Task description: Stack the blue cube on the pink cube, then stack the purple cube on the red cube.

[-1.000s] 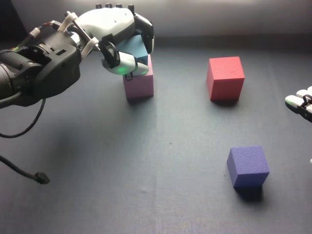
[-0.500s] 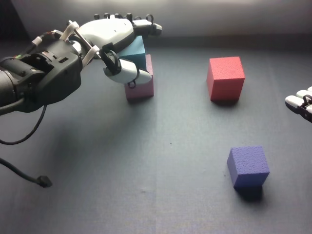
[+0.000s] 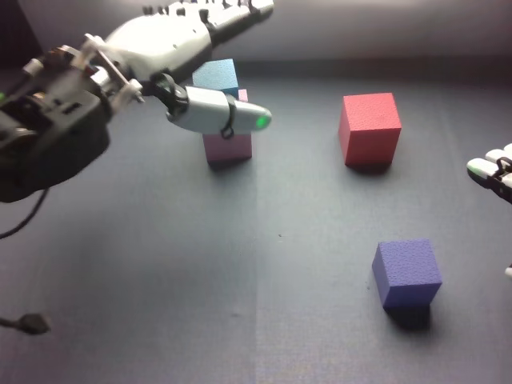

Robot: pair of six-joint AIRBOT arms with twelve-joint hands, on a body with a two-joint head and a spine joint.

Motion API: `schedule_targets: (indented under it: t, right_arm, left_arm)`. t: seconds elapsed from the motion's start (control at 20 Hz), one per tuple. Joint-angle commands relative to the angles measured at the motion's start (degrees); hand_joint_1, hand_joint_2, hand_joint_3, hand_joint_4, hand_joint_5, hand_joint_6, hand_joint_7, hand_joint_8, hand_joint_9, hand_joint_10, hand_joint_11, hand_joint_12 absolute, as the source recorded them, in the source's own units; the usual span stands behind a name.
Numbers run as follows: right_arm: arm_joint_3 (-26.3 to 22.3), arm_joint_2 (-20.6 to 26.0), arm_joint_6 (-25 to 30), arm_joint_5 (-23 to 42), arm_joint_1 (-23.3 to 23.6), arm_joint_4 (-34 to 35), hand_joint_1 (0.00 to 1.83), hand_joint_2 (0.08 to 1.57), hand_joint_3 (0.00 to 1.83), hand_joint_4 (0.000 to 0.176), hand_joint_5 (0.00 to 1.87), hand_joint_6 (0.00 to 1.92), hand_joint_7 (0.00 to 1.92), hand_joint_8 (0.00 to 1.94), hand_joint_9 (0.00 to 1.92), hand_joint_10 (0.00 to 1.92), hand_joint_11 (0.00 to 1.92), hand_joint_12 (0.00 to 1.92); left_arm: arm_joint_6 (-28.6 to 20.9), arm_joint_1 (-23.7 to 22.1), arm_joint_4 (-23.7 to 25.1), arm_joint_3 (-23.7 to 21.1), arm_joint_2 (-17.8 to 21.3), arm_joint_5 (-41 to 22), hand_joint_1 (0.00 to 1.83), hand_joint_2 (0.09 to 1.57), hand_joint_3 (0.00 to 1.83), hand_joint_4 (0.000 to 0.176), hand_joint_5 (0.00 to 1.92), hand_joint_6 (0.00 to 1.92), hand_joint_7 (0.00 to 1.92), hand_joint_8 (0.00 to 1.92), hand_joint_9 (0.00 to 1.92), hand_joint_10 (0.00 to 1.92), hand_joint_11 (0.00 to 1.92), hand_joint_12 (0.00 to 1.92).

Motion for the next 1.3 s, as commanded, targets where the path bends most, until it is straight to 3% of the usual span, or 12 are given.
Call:
schedule_targets:
  t: [0.0,0.15,0.2,0.3,0.5,0.6,0.8,0.9,0.95,1.1,1.15,1.25]
  right_arm:
    - [-0.08,0.47,0.83,7.13,0.23,-1.19,0.62,1.28,0.00,0.000,0.00,0.00,0.00,0.00,0.00,0.00,0.00,0.00]
    - [-0.05,1.21,4.39,8.19,0.31,-3.91,0.63,1.25,0.00,0.009,0.00,0.00,0.00,0.00,0.00,0.00,0.00,0.00]
    - [-0.03,1.40,5.18,8.42,0.61,-4.93,0.63,1.24,0.00,0.030,0.00,0.00,0.00,0.00,0.00,0.00,0.00,0.00]
    - [0.10,1.56,6.55,8.55,1.16,-6.58,0.60,1.21,0.00,0.013,0.00,0.00,0.00,0.00,0.00,0.00,0.00,0.00]
    - [0.65,1.18,8.71,8.28,2.18,-9.08,0.68,1.17,0.00,0.028,0.00,0.00,0.00,0.00,0.00,0.00,0.00,0.00]
    - [1.63,0.01,9.93,7.28,2.45,-9.28,0.72,1.14,0.00,0.005,0.00,0.00,0.00,0.00,0.00,0.00,0.00,0.00]
    - [4.78,-3.83,12.66,1.09,5.78,-11.41,0.75,1.13,0.00,0.000,0.00,0.00,0.00,0.00,0.00,0.00,0.00,0.00]
    - [6.31,-5.87,13.06,-2.11,7.64,-12.02,0.71,1.05,0.06,0.000,0.00,0.00,0.07,0.03,0.11,0.08,0.00,1.37]
    - [7.15,-7.06,13.08,-4.03,8.57,-12.25,0.71,1.06,0.04,0.000,0.00,0.00,0.08,0.03,0.11,0.12,0.00,1.67]
    - [9.13,-9.69,13.18,-8.14,10.38,-12.50,0.79,1.07,0.00,0.000,0.00,0.00,0.00,0.00,0.00,0.00,0.00,1.37]
    - [9.67,-10.36,13.18,-9.12,10.76,-12.52,0.78,1.07,0.00,0.006,0.00,0.00,0.00,0.00,0.00,0.00,0.00,1.16]
    - [10.55,-11.40,13.18,-10.73,11.40,-12.51,0.80,1.06,0.00,0.000,0.00,0.00,0.00,0.00,0.00,0.00,0.00,0.73]
  left_arm:
    - [0.33,0.25,-0.20,-0.63,1.13,-9.93,0.47,0.95,0.00,0.176,0.00,0.00,0.00,0.00,0.00,0.00,0.00,0.00]
    - [0.40,2.76,0.60,-5.72,5.64,-17.57,0.50,0.96,0.00,0.176,0.00,0.00,0.00,0.00,0.00,0.00,0.00,0.00]
    - [0.41,3.98,0.89,-7.47,7.32,-20.14,0.50,0.98,0.00,0.176,0.00,0.00,0.00,0.00,0.00,0.00,0.00,0.00]
    - [0.40,6.55,1.13,-10.44,10.11,-24.39,0.45,0.95,0.00,0.176,0.00,0.00,0.00,0.00,0.00,0.00,0.00,0.00]
    - [0.01,14.13,1.34,-16.16,14.54,-32.84,0.59,0.97,0.00,0.176,0.00,0.00,0.00,0.00,0.00,0.00,0.00,0.00]
    - [-1.12,17.09,1.86,-17.82,15.34,-34.68,0.60,1.04,0.03,0.176,0.00,0.00,0.00,0.00,0.00,0.00,0.00,0.00]
    - [-3.16,22.95,-0.41,-19.40,15.85,-38.73,0.71,1.16,0.02,0.176,0.00,0.00,0.00,0.00,0.00,0.00,0.00,0.00]
    - [-3.37,25.14,-1.86,-19.95,15.85,-40.28,0.70,1.17,0.02,0.176,0.00,0.00,0.00,0.00,0.00,0.00,0.00,0.00]
    - [-3.76,26.34,-2.57,-20.23,15.99,-41.03,0.72,1.17,0.02,0.176,0.00,0.00,0.00,0.00,0.00,0.00,0.00,0.00]
    - [-3.83,28.43,-4.17,-20.92,16.47,-42.71,0.71,1.18,0.01,0.176,0.00,0.00,0.00,0.00,0.00,0.00,0.00,0.00]
    - [-3.83,28.99,-4.61,-21.10,16.57,-43.20,0.71,1.18,0.01,0.156,0.00,0.00,0.00,0.00,0.00,0.00,0.00,0.00]
    - [-3.85,29.84,-5.36,-21.37,16.72,-44.03,0.68,1.18,0.01,0.141,0.00,0.00,0.00,0.00,0.00,0.00,0.00,0.00]
